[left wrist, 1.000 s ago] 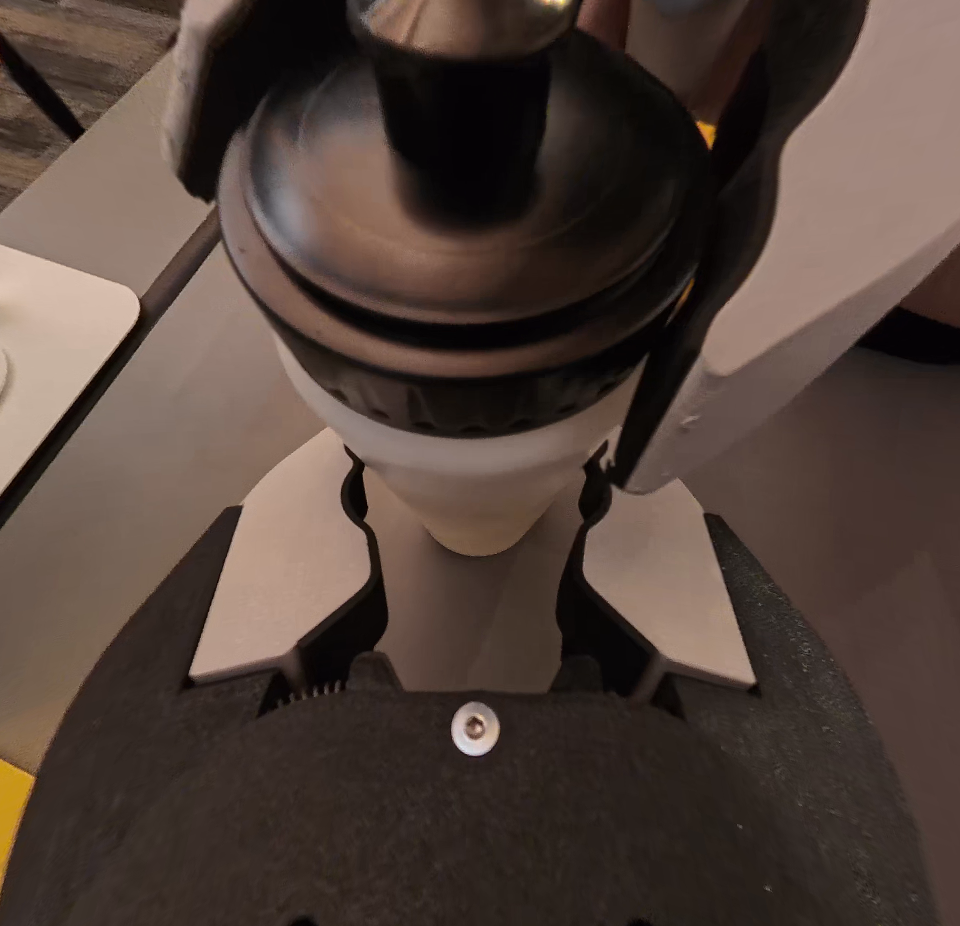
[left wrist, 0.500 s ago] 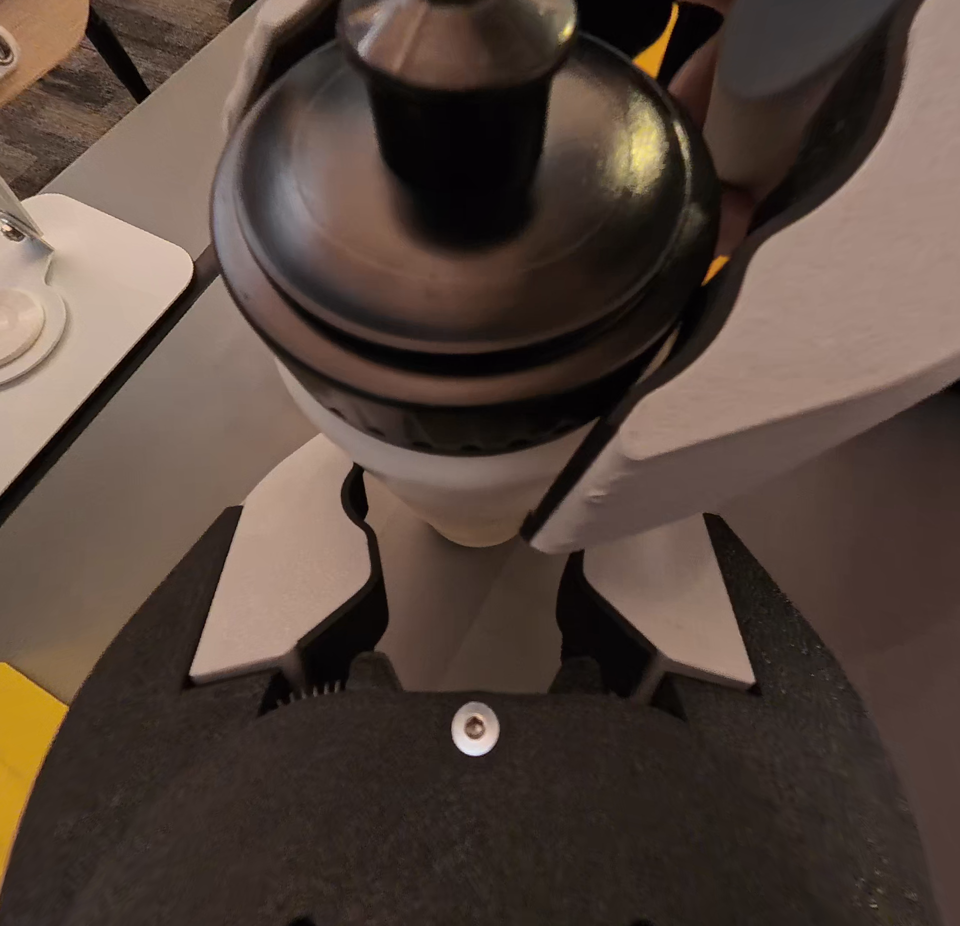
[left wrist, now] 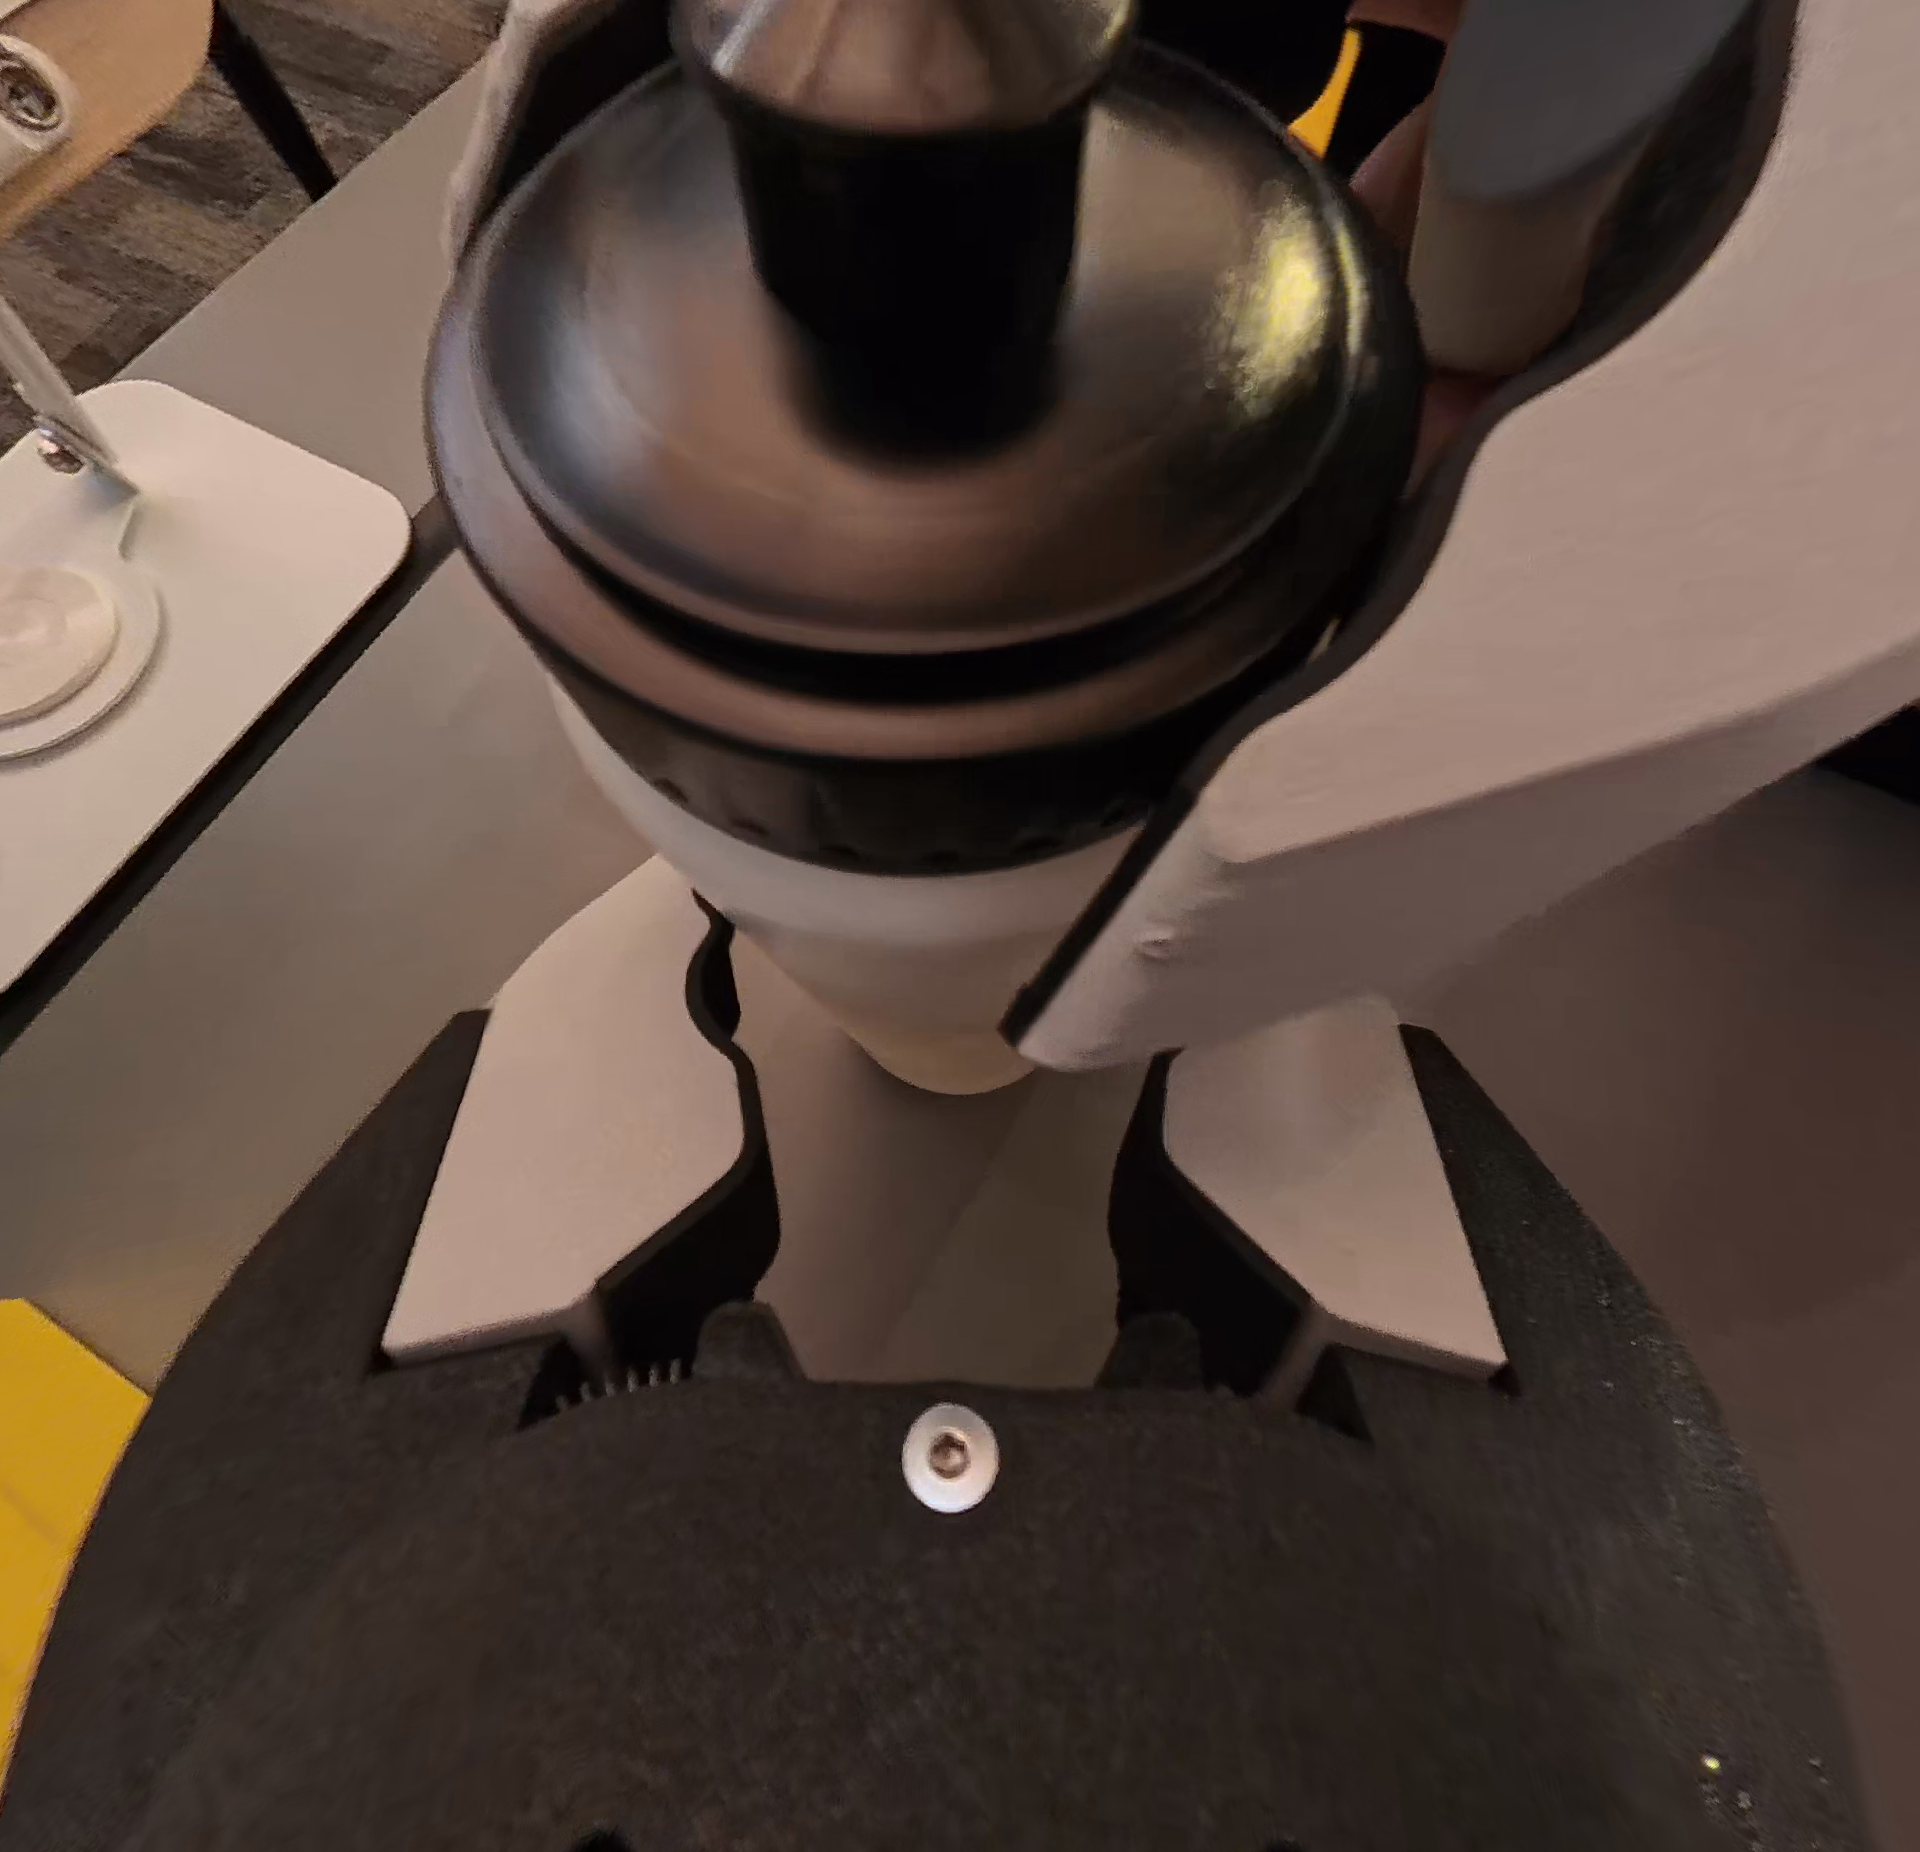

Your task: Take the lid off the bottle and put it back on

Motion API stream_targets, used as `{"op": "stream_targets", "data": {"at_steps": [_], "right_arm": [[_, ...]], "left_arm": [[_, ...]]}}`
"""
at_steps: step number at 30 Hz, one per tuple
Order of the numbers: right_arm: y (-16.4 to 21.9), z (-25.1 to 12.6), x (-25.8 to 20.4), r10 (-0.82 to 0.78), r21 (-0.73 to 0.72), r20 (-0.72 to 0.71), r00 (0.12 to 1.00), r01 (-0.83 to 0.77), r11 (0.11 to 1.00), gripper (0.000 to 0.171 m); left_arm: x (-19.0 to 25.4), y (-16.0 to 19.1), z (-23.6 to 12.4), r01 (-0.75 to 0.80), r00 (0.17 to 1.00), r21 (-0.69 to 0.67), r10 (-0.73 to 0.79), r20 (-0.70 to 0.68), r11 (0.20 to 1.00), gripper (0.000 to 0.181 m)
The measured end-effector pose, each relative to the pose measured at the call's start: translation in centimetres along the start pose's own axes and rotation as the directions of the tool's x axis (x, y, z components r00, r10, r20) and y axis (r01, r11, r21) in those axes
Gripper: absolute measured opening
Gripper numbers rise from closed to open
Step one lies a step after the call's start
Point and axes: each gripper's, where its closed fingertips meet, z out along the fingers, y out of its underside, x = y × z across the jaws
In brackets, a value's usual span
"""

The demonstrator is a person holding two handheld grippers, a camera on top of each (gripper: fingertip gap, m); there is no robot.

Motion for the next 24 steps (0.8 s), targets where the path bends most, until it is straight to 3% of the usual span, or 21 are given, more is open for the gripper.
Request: {"op": "stream_targets", "data": {"at_steps": [7,11,15,24], "right_arm": [[0.1,-0.1,1.0,0.009,-0.004,-0.089,0.996,-0.01,1.0,0.079],[0.1,-0.1,1.1,0.008,0.01,-0.059,0.998,-0.007,1.0,0.079],[0.0,-0.2,0.0,0.005,0.025,0.064,0.998,-0.007,1.0,0.079],[0.1,-0.2,0.3,0.005,0.009,0.023,1.0,-0.006,1.0,0.079]], "left_arm": [[-0.5,-0.2,0.0,0.017,0.996,0.005,-0.018,0.09,1.0,0.075],[-0.5,-0.4,0.2,-0.007,0.998,0.044,0.004,0.066,0.999,0.076],[-0.1,-1.2,0.6,-0.045,0.999,0.142,0.042,0.024,0.989,0.085],[-0.3,-1.3,0.7,0.005,0.998,0.14,-0.014,0.061,0.99,0.082]]}}
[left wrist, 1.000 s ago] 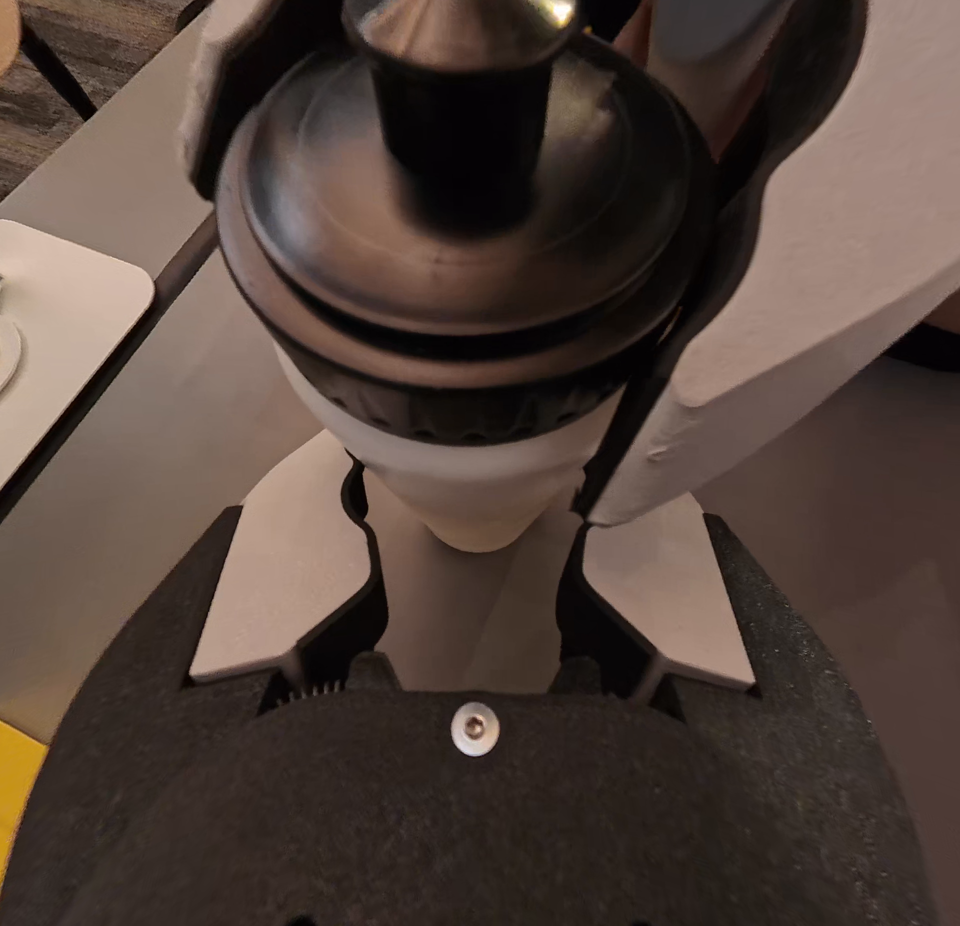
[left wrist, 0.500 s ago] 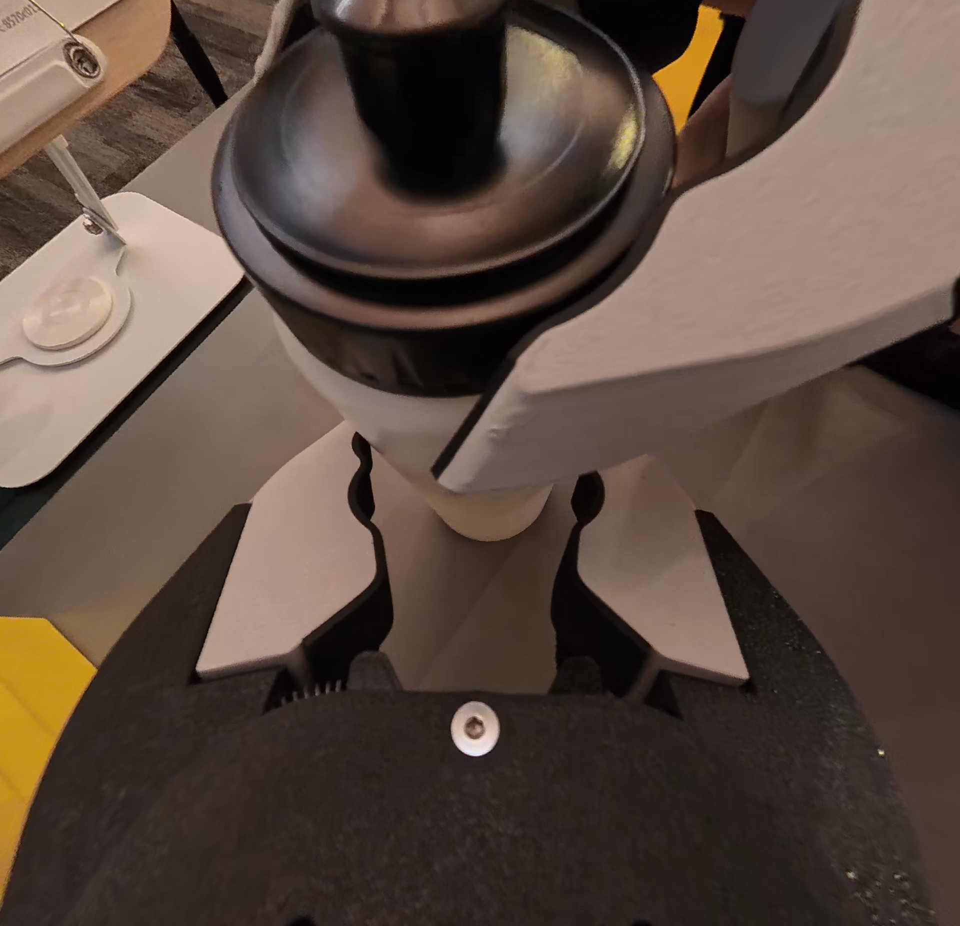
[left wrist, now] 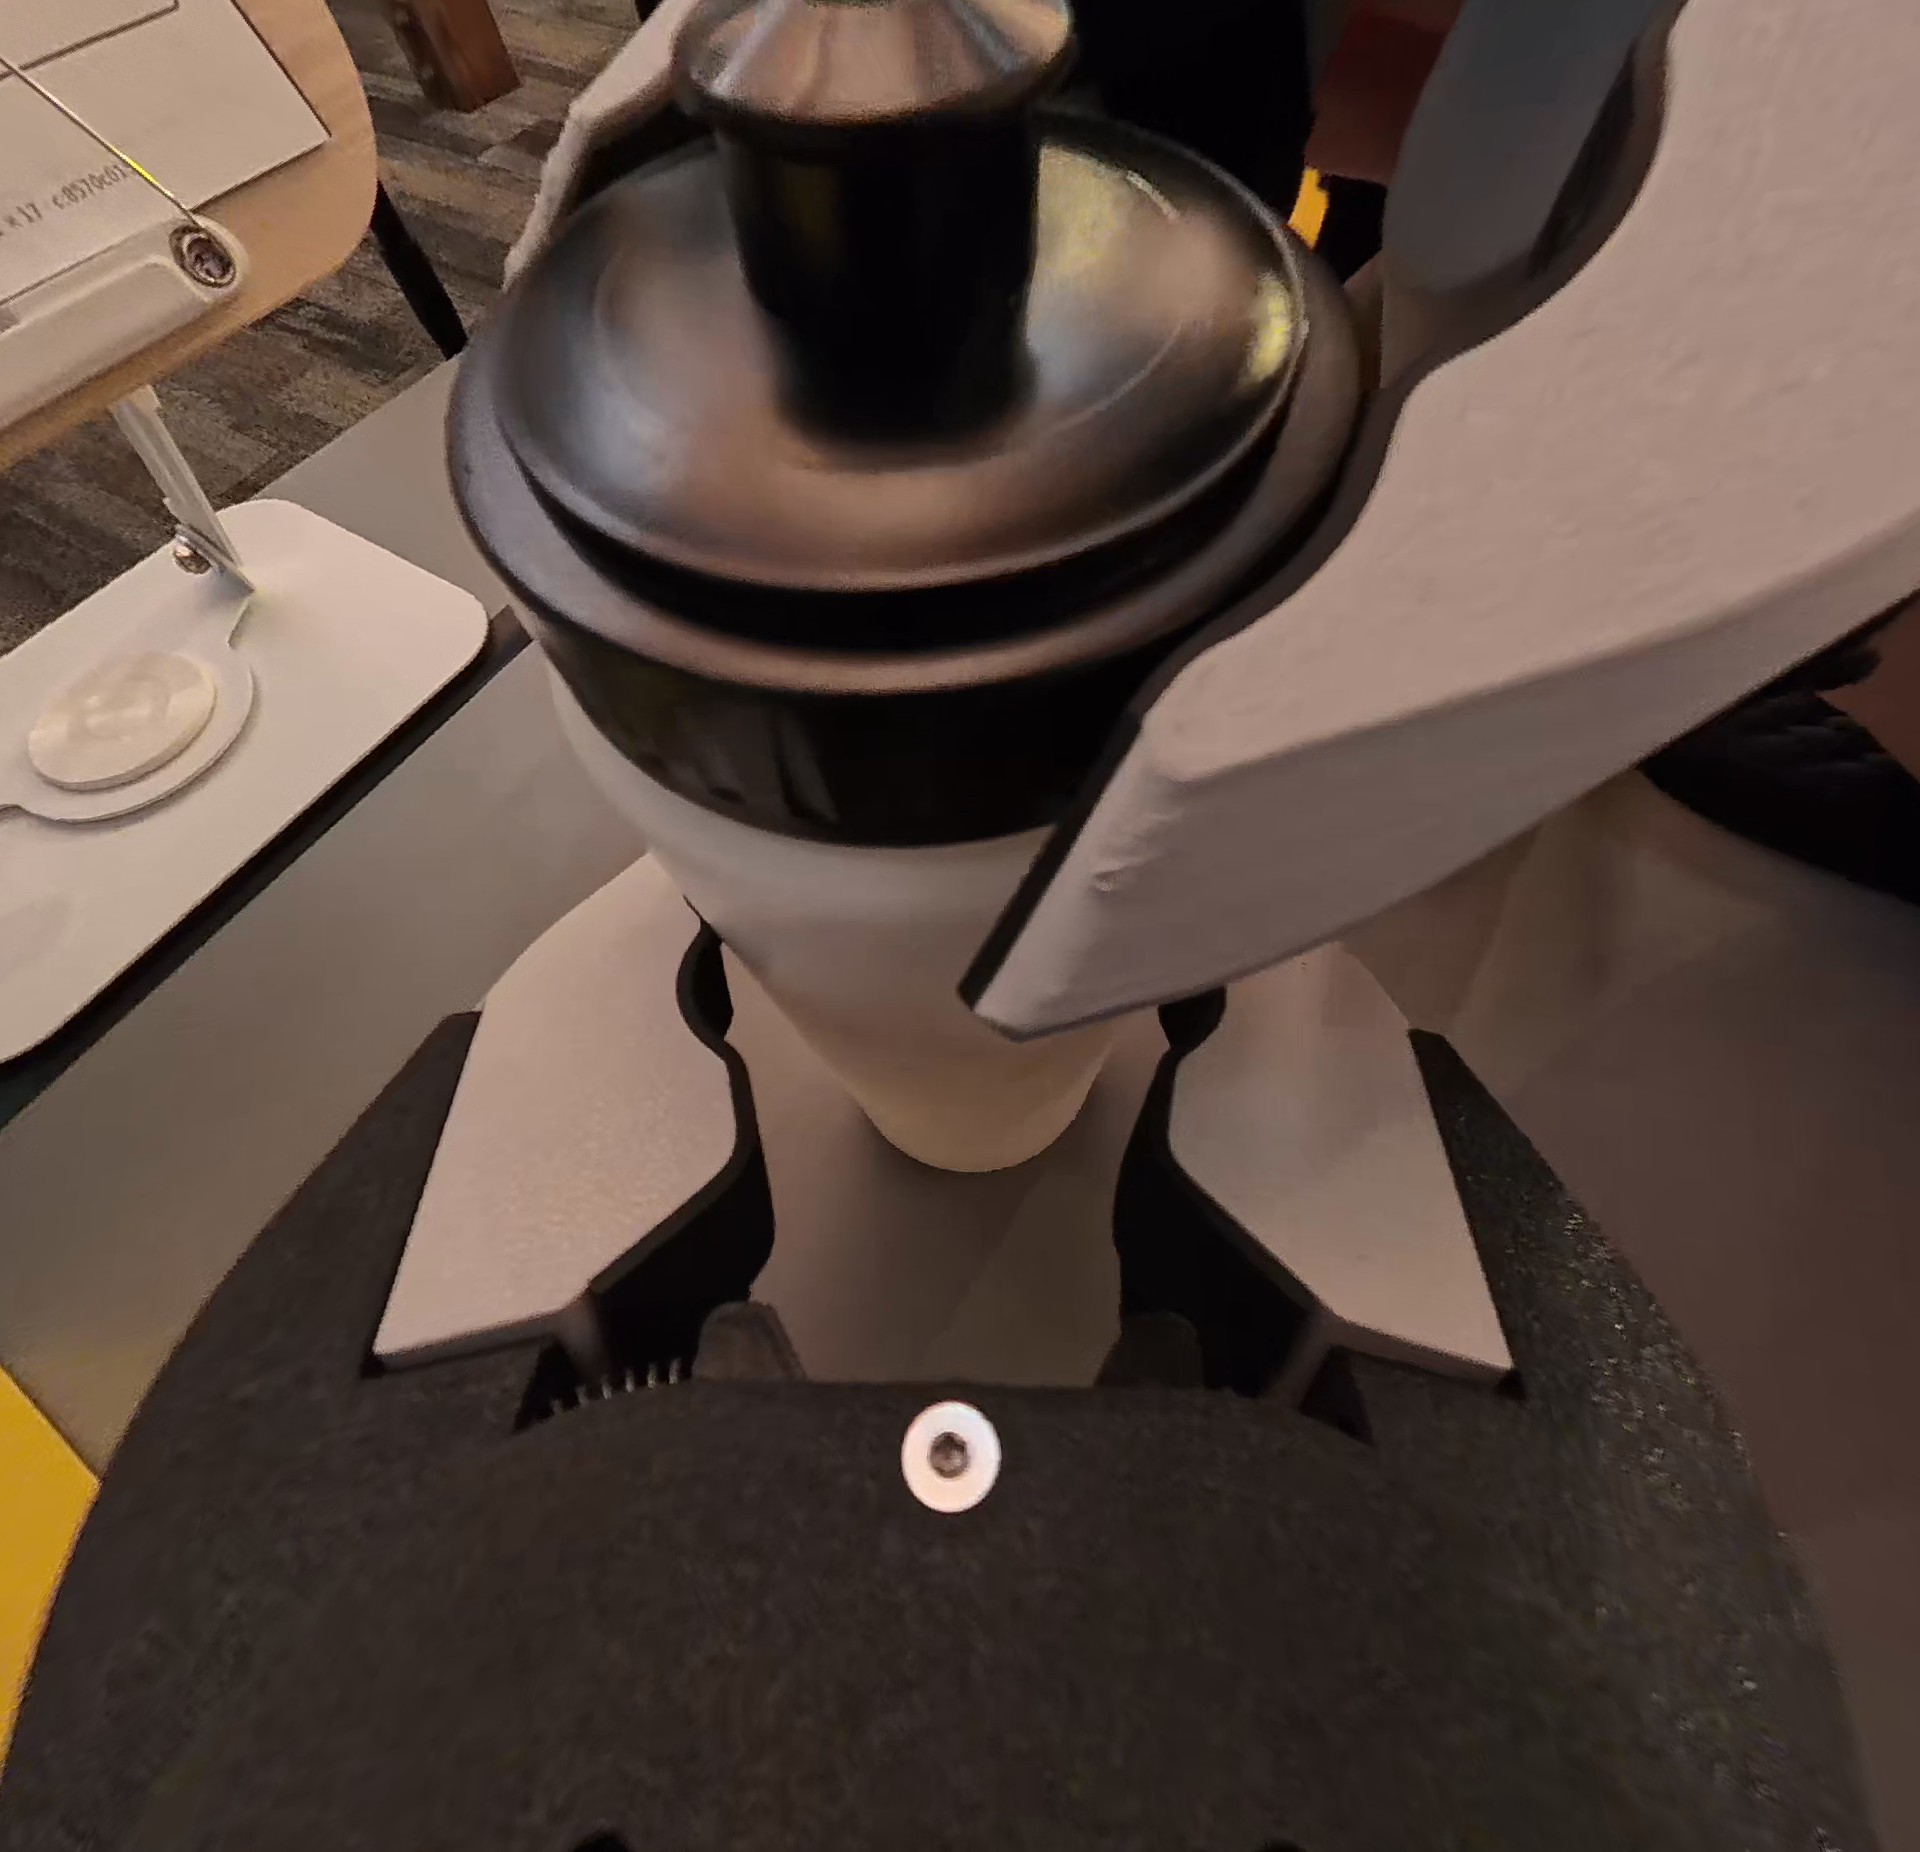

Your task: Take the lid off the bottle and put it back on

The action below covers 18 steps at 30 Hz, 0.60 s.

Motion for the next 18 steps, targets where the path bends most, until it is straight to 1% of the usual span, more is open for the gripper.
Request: {"op": "stream_targets", "data": {"at_steps": [7,11,12,13,14,16,18], "right_arm": [[0.0,0.1,0.3,0.005,0.005,-0.039,0.999,-0.005,1.0,0.079],[-0.3,0.3,0.5,0.018,0.056,-0.044,0.999,-0.015,0.998,0.079],[-0.4,0.3,0.7,0.028,0.071,-0.039,0.999,-0.025,0.997,0.079],[-0.5,0.2,1.0,0.04,0.082,-0.044,0.998,-0.036,0.996,0.088],[-0.6,0.0,1.3,0.051,0.085,-0.045,0.998,-0.047,0.995,0.094],[-0.9,-0.6,1.5,0.084,0.097,-0.008,0.996,-0.082,0.992,0.095],[-1.1,-1.2,1.3,0.123,0.092,0.056,0.991,-0.128,0.987,0.092]], "left_arm": [[-0.2,0.1,-0.1,0.019,0.999,-0.015,-0.019,0.034,1.0,0.081],[-0.4,0.0,-0.1,0.049,0.999,0.004,-0.049,0.02,0.999,0.081],[-0.2,-0.1,-0.2,0.073,0.997,0.01,-0.073,-0.003,0.997,0.081],[0.0,-0.4,-0.3,0.106,0.994,0.021,-0.105,-0.036,0.994,0.081],[0.1,-0.7,-0.5,0.141,0.988,0.037,-0.139,-0.068,0.989,0.081],[0.1,-1.6,-1.3,0.187,0.976,0.076,-0.176,-0.126,0.979,0.082],[0.0,-2.8,-2.4,0.214,0.967,0.131,-0.191,-0.17,0.968,0.081]]}}
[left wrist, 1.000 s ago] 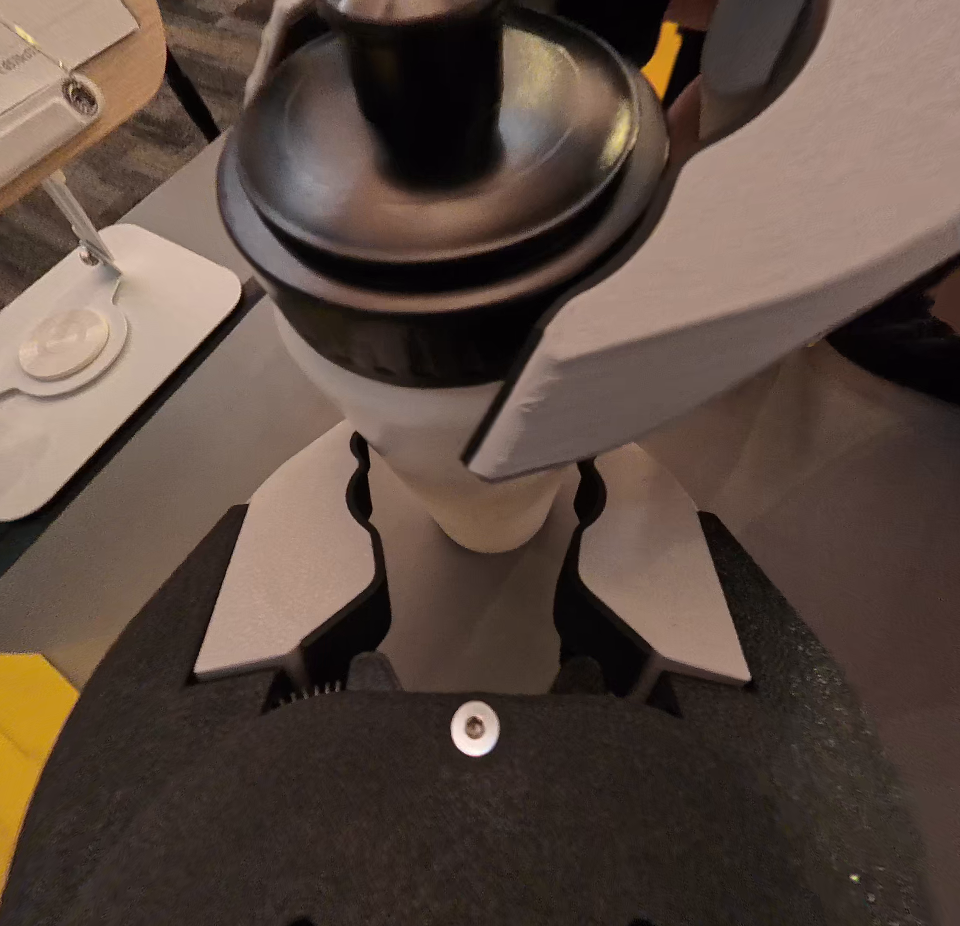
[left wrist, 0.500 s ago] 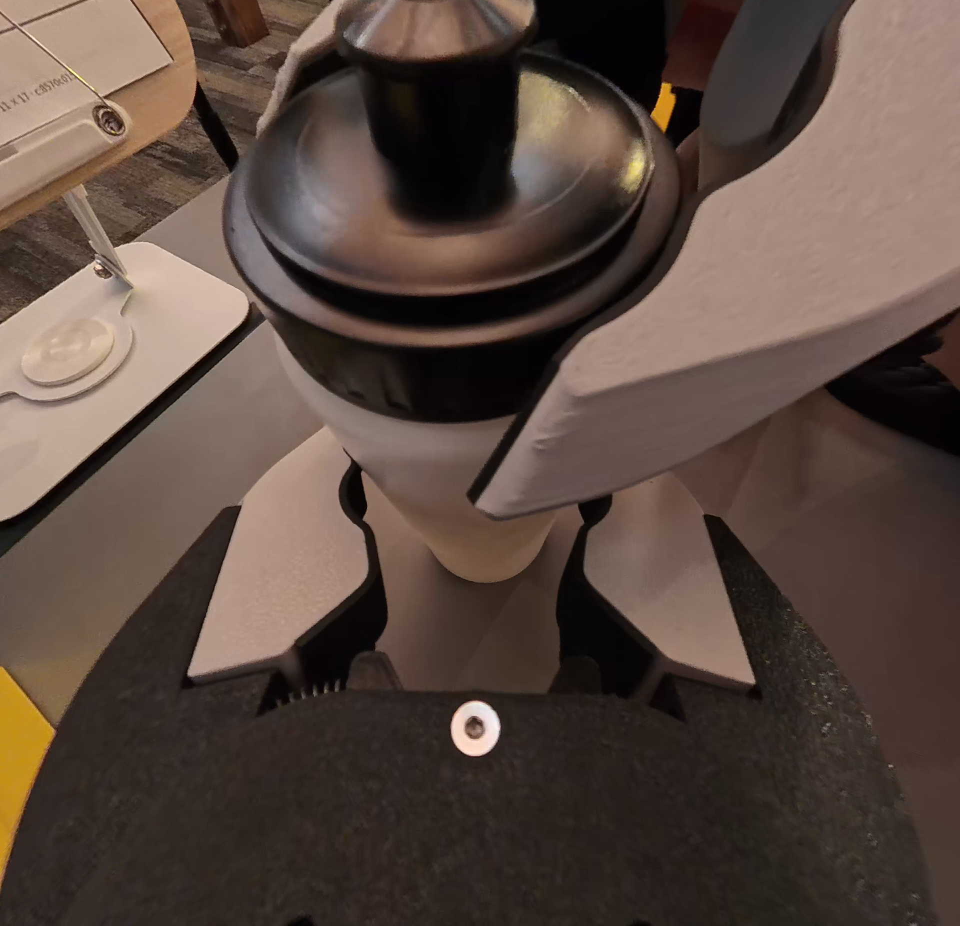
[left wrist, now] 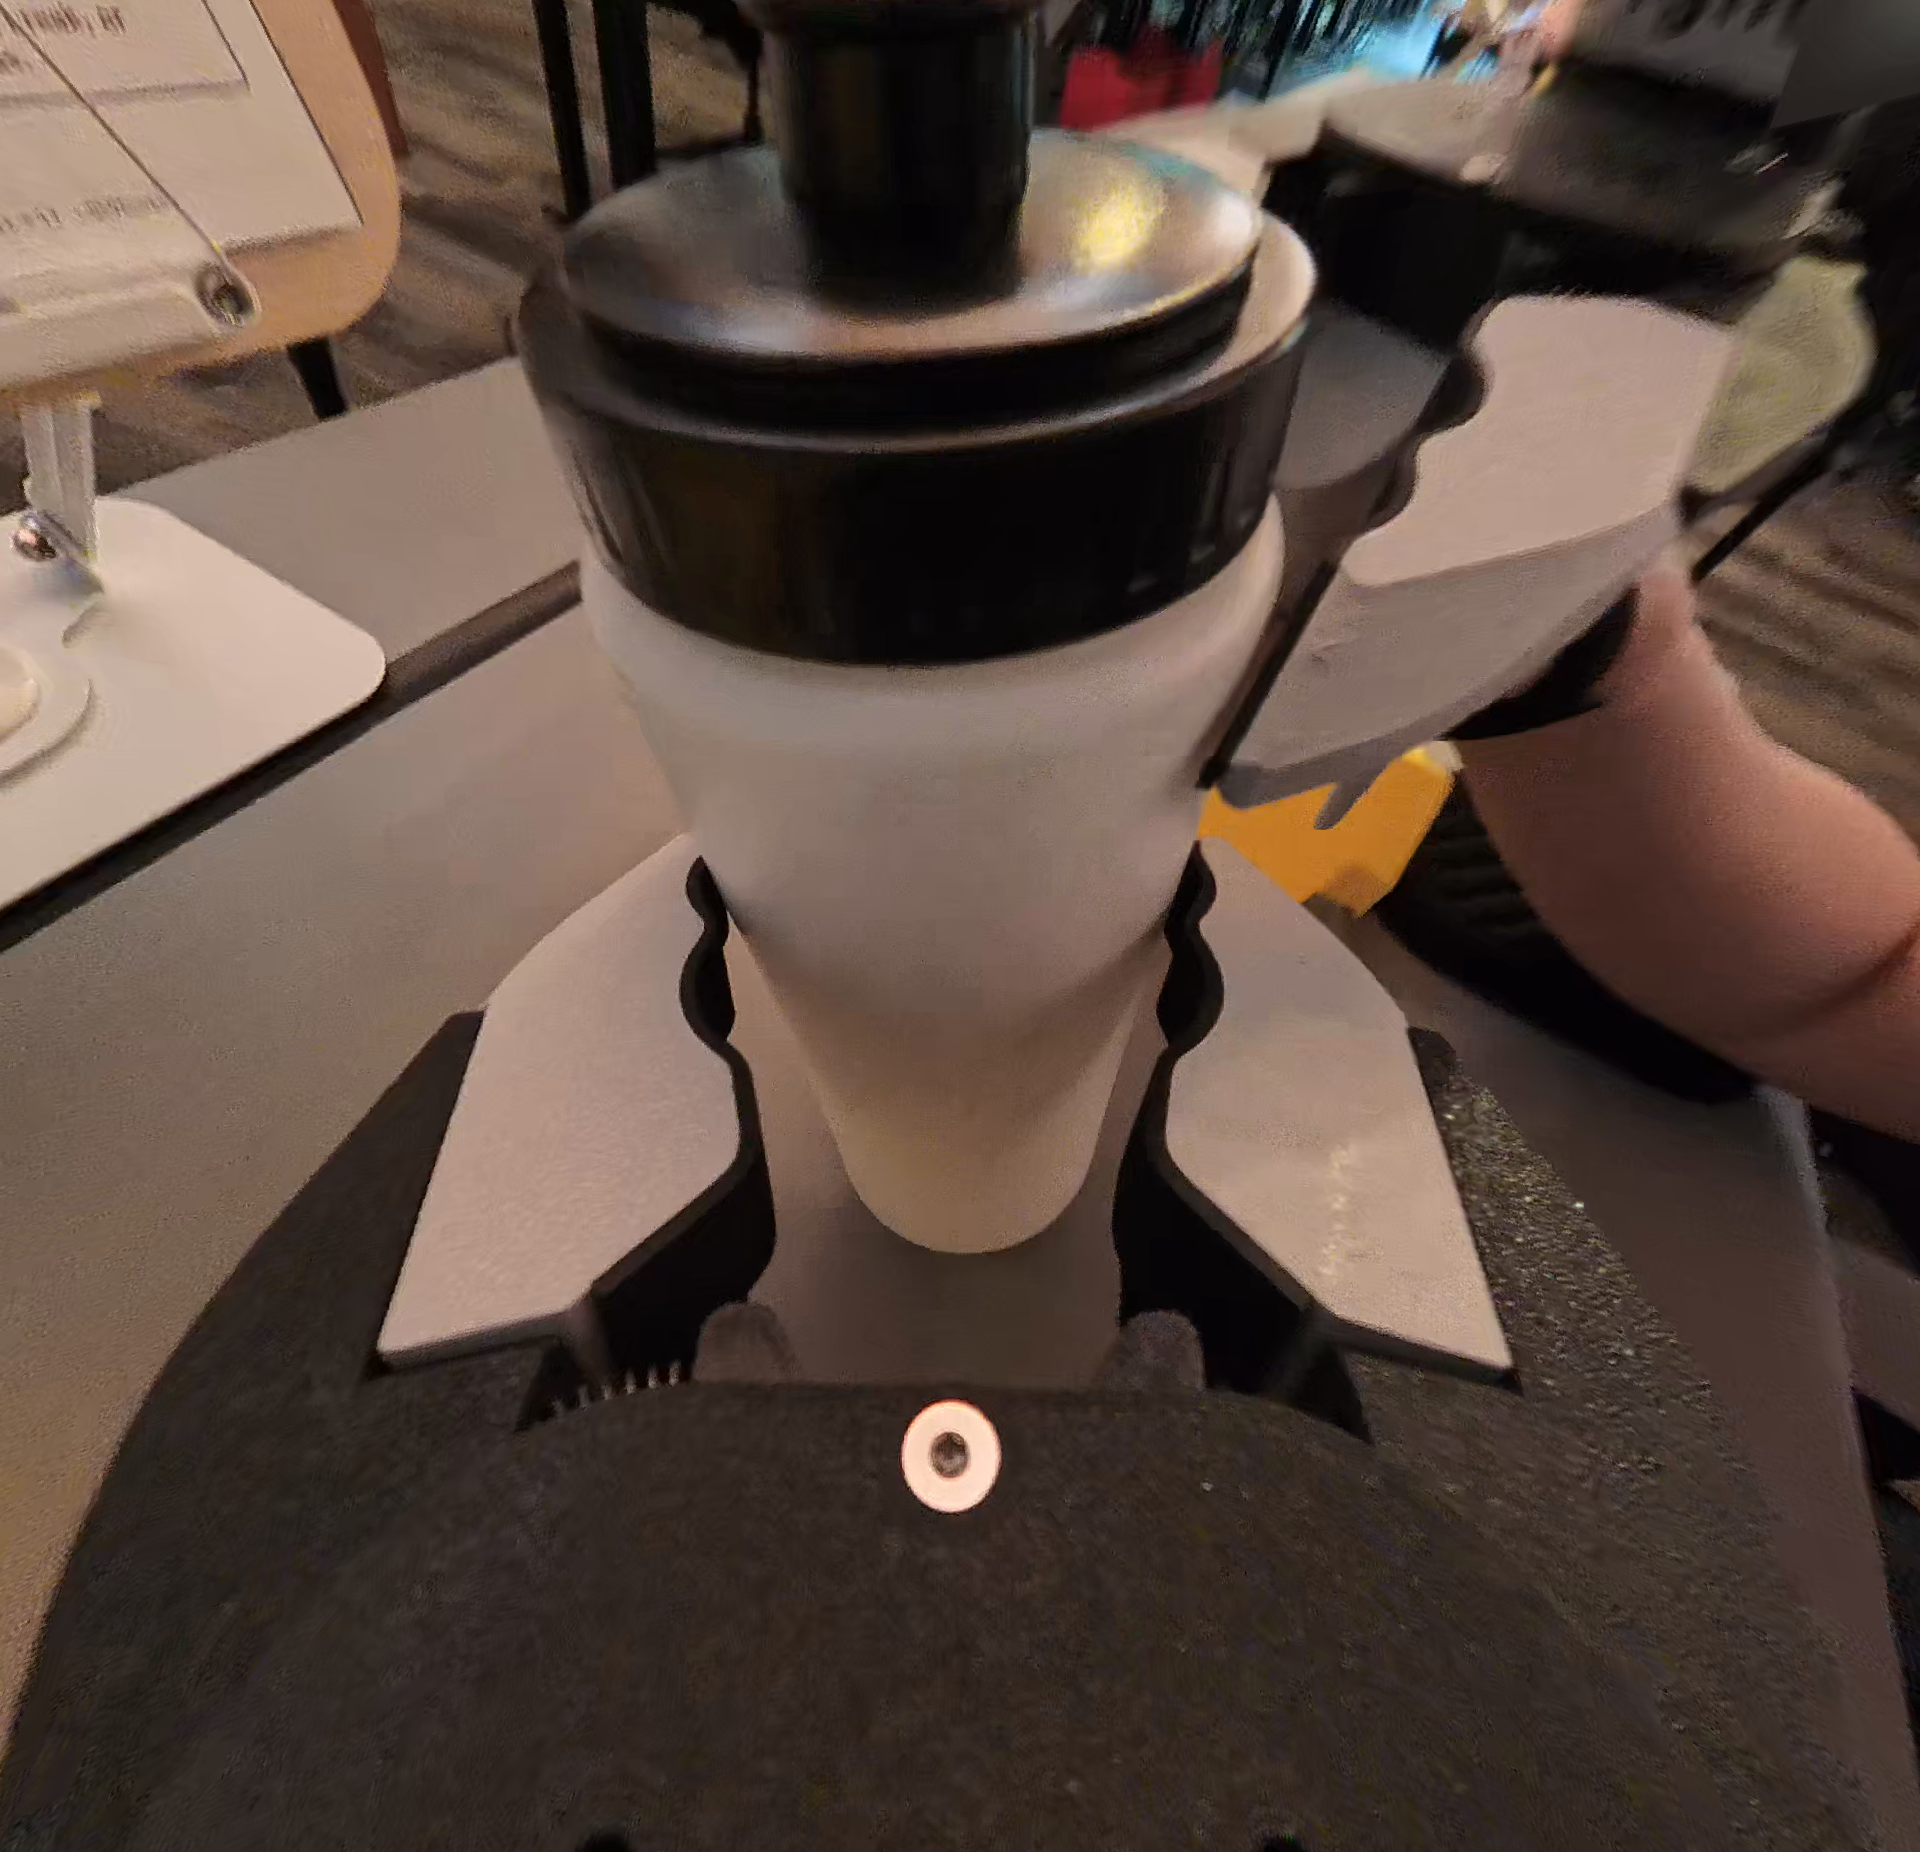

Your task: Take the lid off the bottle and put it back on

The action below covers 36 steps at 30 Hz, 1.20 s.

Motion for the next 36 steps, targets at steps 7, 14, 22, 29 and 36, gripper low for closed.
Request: {"op": "stream_targets", "data": {"at_steps": [7,14,22,29,36], "right_arm": [[1.5,-0.1,-2.6,0.172,-0.121,0.245,0.954,-0.146,0.982,0.08],[-3.2,-3.4,-1.4,0.151,0.014,0.144,0.978,-0.155,0.988,0.078],[-4.5,-21.2,8.3,0.296,0.017,-0.425,0.855,-0.32,0.947,0.078],[10.8,-20.8,14.9,0.499,-0.286,-0.611,0.614,-0.76,0.584,0.078],[17.2,-20.7,16.3,0.418,-0.366,-0.749,0.514,-0.847,0.385,0.078]], "left_arm": [[1.3,-1.8,-1.4,-0.042,0.998,0.051,0.045,-0.046,0.998,0.082],[2.5,-3.6,-3.3,-0.073,0.991,0.106,0.084,-0.103,0.992,0.078],[3.9,-2.8,-4.2,-0.115,0.988,-0.031,0.111,-0.112,0.993,0.072],[4.5,-1.4,-3.6,-0.126,0.986,-0.116,0.111,-0.127,0.985,0.064],[3.7,-0.6,-3.5,-0.122,0.989,-0.17,0.106,-0.103,0.978,0.065]]}}
